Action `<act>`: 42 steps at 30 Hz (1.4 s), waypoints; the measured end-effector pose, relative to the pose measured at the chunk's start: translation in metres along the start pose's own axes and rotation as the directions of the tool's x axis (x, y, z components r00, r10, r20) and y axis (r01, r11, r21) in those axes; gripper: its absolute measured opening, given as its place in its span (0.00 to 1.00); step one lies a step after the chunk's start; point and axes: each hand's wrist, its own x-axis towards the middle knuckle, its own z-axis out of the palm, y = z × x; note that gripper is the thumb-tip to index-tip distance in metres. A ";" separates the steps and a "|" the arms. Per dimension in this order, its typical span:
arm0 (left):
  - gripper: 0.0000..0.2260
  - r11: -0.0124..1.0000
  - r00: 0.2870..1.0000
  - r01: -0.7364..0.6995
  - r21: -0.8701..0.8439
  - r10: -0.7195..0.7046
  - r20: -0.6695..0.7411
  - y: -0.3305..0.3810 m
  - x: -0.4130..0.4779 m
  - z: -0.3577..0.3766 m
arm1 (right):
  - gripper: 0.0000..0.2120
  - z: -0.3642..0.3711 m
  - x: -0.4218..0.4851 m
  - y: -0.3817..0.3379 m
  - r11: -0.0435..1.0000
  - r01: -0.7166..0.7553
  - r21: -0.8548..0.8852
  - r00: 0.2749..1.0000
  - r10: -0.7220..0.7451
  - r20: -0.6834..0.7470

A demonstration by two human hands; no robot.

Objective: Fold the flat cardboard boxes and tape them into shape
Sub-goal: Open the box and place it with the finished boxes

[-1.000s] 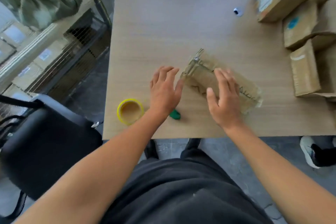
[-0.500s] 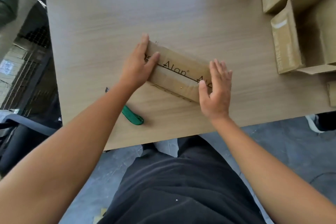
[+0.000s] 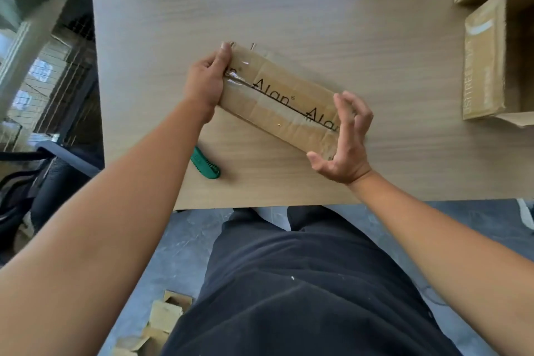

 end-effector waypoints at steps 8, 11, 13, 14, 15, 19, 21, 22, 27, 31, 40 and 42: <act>0.26 0.753 0.923 -0.075 -0.654 -0.196 -0.331 -0.011 -0.023 0.026 | 0.49 -0.017 0.005 0.007 0.975 0.099 -0.198 0.989 -0.074 0.127; 0.23 0.773 0.927 -0.063 -0.632 -0.188 -0.323 -0.014 -0.011 0.030 | 0.50 -0.014 0.006 0.006 0.962 0.073 -0.263 0.990 -0.039 0.133; 0.24 0.846 0.942 -0.032 -0.533 -0.153 -0.299 -0.004 0.002 0.032 | 0.50 -0.012 0.007 -0.002 0.942 0.028 -0.334 0.991 0.018 0.133; 0.25 0.892 0.946 -0.007 -0.451 -0.141 -0.293 0.004 0.007 0.032 | 0.50 -0.011 0.009 -0.009 0.928 -0.010 -0.373 0.989 0.065 0.136; 0.25 0.934 0.942 0.003 -0.356 -0.122 -0.312 0.012 0.012 0.031 | 0.49 -0.011 0.011 -0.017 0.910 -0.050 -0.412 0.981 0.122 0.151; 0.20 0.987 0.860 -0.100 -0.127 0.022 -0.510 0.030 -0.005 0.035 | 0.46 -0.015 0.020 -0.043 0.852 -0.155 -0.500 0.879 0.350 0.324; 0.32 0.997 0.916 -0.038 -0.068 0.007 -0.400 0.019 -0.035 0.052 | 0.42 -0.022 0.026 -0.048 0.868 -0.127 -0.480 0.848 0.346 0.401; 0.39 0.999 0.951 -0.002 -0.044 -0.011 -0.308 0.009 -0.052 0.062 | 0.41 -0.027 0.032 -0.048 0.890 -0.101 -0.444 0.852 0.307 0.423; 0.50 0.997 0.986 -0.071 -0.033 0.065 -0.157 -0.020 -0.080 0.079 | 0.33 -0.029 0.064 -0.026 0.964 -0.234 -0.125 0.849 0.265 0.458; 0.49 0.991 0.973 -0.119 0.054 0.128 -0.190 -0.018 -0.071 0.082 | 0.37 -0.012 0.080 -0.016 0.876 -0.481 0.009 0.702 0.379 0.603; 0.37 0.995 0.990 0.004 -0.104 -0.019 -0.142 -0.007 -0.075 0.078 | 0.32 -0.013 0.084 -0.016 0.691 -0.706 0.156 0.585 0.445 0.678; 0.35 0.969 0.983 0.119 -0.216 -0.146 -0.111 0.001 -0.076 0.072 | 0.32 -0.018 0.093 -0.023 0.669 -0.721 0.180 0.586 0.451 0.673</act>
